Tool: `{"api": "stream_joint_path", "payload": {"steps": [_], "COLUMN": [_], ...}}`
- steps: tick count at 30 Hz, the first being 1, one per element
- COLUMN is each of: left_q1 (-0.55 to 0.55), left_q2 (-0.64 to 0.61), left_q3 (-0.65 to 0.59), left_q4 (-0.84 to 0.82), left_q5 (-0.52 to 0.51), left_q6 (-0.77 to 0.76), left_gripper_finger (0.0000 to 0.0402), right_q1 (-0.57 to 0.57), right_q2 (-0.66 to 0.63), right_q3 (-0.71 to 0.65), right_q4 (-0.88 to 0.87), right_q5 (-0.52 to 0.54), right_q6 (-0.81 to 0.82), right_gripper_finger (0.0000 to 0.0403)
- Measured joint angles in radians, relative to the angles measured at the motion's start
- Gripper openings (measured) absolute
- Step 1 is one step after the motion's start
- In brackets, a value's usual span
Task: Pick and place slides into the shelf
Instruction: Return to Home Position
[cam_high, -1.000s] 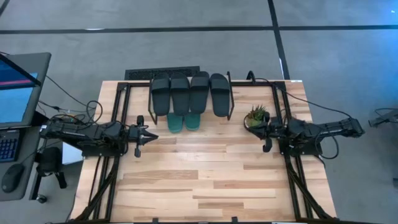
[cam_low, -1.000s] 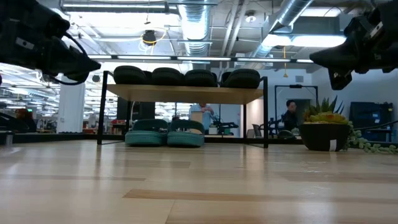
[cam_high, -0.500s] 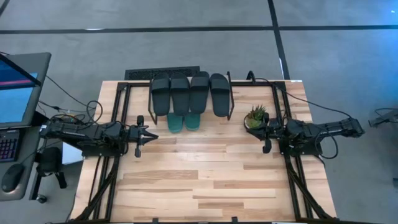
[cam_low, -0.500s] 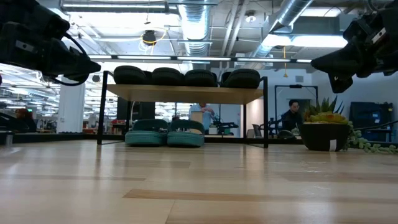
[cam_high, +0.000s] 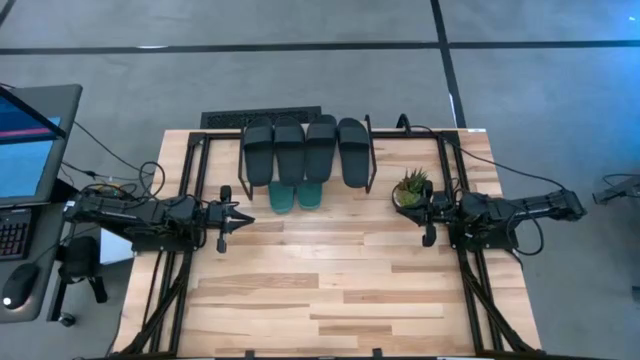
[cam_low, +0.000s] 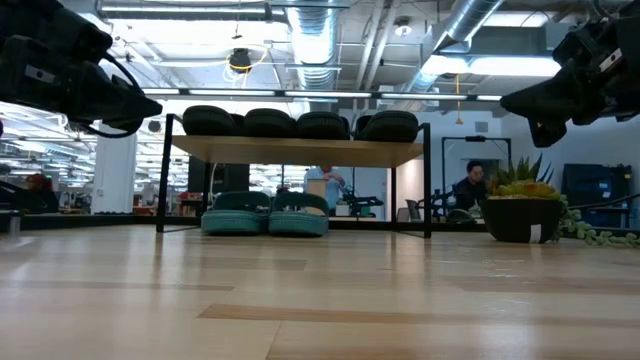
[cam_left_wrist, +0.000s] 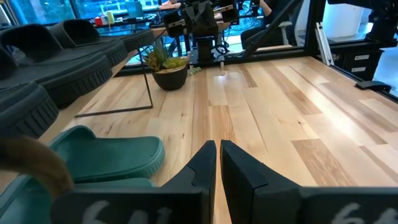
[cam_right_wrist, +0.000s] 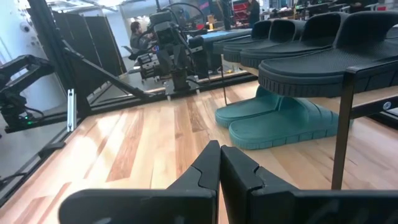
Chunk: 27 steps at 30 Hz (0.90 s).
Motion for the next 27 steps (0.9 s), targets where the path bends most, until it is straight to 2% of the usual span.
{"api": "stream_joint_path", "payload": {"steps": [27], "left_q1": [0.0], "left_q2": [0.0], "left_q3": [0.0], "left_q4": [0.0], "left_q5": [0.0], "left_q6": [-0.012], "left_gripper_finger": [0.0014], "right_q1": [0.0], "right_q2": [0.0], "right_q3": [0.0], "right_q4": [0.0], "right_q5": [0.0], "right_q6": [0.001], "right_gripper_finger": [0.0]}}
